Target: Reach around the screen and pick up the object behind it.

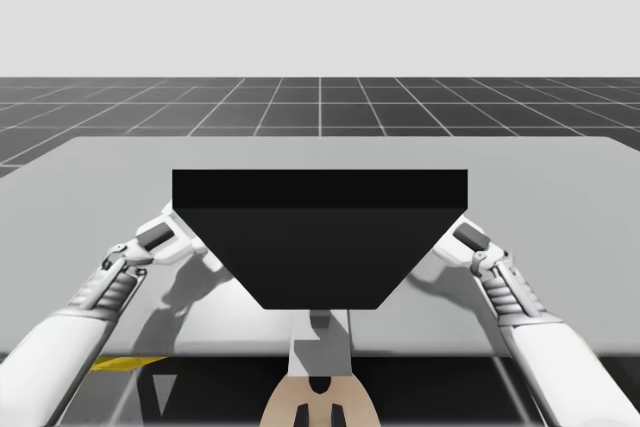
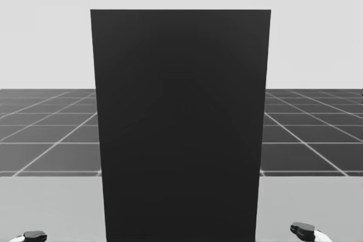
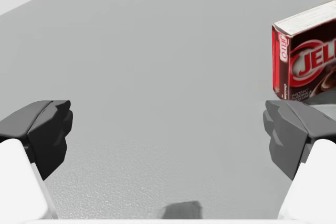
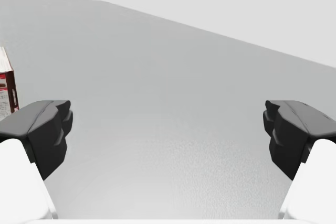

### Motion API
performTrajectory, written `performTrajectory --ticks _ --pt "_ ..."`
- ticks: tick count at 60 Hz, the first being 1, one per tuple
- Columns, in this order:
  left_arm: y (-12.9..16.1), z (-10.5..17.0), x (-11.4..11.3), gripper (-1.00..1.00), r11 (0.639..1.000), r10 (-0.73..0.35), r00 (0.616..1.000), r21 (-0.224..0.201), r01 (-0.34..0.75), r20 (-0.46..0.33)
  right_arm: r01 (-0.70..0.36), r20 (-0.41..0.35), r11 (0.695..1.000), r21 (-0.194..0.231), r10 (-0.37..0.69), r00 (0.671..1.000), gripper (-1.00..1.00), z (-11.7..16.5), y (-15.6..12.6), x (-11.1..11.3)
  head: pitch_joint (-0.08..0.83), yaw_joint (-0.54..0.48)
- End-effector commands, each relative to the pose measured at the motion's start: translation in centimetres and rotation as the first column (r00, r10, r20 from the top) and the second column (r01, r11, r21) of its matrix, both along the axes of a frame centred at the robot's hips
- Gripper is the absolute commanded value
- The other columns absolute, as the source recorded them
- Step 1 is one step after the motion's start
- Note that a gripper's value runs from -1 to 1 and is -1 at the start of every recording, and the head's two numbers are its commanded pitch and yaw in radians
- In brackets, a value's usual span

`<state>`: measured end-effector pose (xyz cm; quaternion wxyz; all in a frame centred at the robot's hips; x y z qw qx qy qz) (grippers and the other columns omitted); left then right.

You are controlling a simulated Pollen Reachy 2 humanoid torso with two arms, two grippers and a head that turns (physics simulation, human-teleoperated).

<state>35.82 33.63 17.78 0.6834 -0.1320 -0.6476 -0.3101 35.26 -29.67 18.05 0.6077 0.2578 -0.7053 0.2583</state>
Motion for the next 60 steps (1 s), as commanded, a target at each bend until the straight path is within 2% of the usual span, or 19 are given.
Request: performTrajectory --ticks 1,13,23,29,33,39,50,52,55,60 --pt "-2.4 -0.1 -1.1 -1.0 0.99 -0.138 0.99 -0.008 0.138 0.014 -0.133 0.051 0.991 -0.03 0.134 0.99 -1.0 -0.1 0.9 -0.9 0.046 -0.01" --pt "-4.8 -0.5 -1.5 -1.0 0.974 -0.222 0.975 -0.04 0.223 0.012 -0.193 0.082 0.981 -0.037 0.195 0.977 -1.0 0.0 1.5 -1.6 0.051 -0.01" --pt "-5.7 -0.3 -0.9 -1.0 0.965 -0.26 0.966 -0.02 0.26 0.009 -0.199 0.087 0.979 -0.041 0.202 0.976 -1.0 -0.2 1.5 -1.5 0.052 -0.02" --pt "-6.1 0.3 -0.2 -1.0 0.954 -0.299 0.954 -0.031 0.299 -0.002 -0.202 0.09 0.978 -0.044 0.206 0.974 -1.0 -0.3 1.6 -1.5 0.055 -0.01" --pt "-6.7 0.3 0.6 -1.0 0.95 -0.313 0.95 0.005 0.313 -0.012 -0.205 0.094 0.978 -0.047 0.208 0.974 -1.0 -0.3 1.7 -1.5 0.055 -0.01" --pt "-7.5 0.0 1.9 -1.0 0.933 -0.358 0.933 0.017 0.359 -0.042 -0.211 0.098 0.976 -0.049 0.215 0.972 -1.0 -0.3 1.7 -1.6 0.058 -0.01" --pt "-8.7 -0.8 3.8 -1.0 0.896 -0.443 0.891 -0.025 0.443 -0.101 -0.225 0.105 0.973 -0.049 0.229 0.968 -1.0 -0.4 1.9 -1.7 0.072 -0.02" --pt "-8.9 -0.9 4.2 -1.0 0.896 -0.444 0.891 -0.017 0.444 -0.097 -0.233 0.105 0.971 -0.051 0.237 0.966 -1.0 -0.4 2.0 -1.8 0.075 -0.02" --pt "-9.2 -1.1 4.7 -1.0 0.884 -0.468 0.877 -0.047 0.466 -0.107 -0.235 0.105 0.971 -0.053 0.24 0.965 -1.0 -0.4 2.0 -1.8 0.077 -0.02" --pt "-9.4 -1.7 5.5 -1.0 0.872 -0.489 0.864 -0.057 0.486 -0.118 -0.243 0.103 0.968 -0.056 0.248 0.963 -1.0 -0.5 2.1 -1.8 0.081 -0.02"
